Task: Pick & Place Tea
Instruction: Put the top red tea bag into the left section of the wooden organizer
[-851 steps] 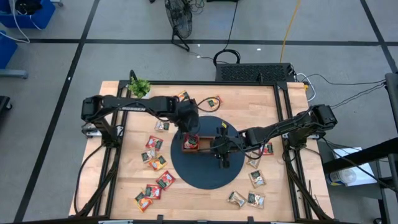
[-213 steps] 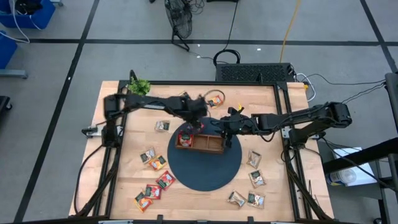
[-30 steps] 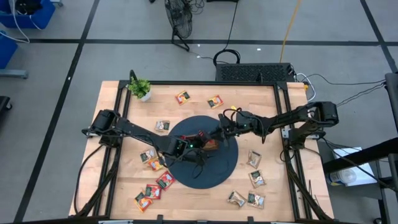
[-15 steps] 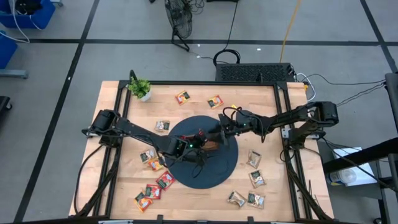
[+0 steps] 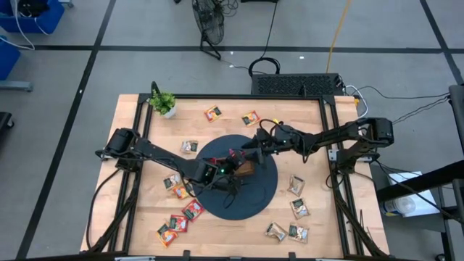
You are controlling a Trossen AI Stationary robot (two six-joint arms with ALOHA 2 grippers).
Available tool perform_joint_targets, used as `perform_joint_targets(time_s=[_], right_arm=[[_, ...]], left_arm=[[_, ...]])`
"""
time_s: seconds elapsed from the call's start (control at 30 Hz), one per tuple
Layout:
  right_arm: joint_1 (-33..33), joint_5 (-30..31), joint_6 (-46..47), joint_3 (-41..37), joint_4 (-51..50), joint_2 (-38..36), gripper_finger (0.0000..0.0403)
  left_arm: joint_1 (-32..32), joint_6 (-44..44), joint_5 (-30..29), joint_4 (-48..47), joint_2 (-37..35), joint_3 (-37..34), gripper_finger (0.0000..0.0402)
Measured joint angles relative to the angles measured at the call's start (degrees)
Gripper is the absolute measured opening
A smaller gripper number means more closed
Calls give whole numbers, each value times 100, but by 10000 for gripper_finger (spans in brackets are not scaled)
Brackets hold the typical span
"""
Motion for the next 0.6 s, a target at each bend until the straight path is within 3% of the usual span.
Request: perform_joint_targets(time_s=[0.4,0.5,0.6], right_arm=[[44,-216,141,2,219,0,163],[43,-213,39,2,260,0,122],[59,-220,-305,2,295,0,50]], left_arm=[[31,-6,29,36,0,1,9],[29,-8,38,56,0,1,13],[29,-6,42,78,0,1,15]])
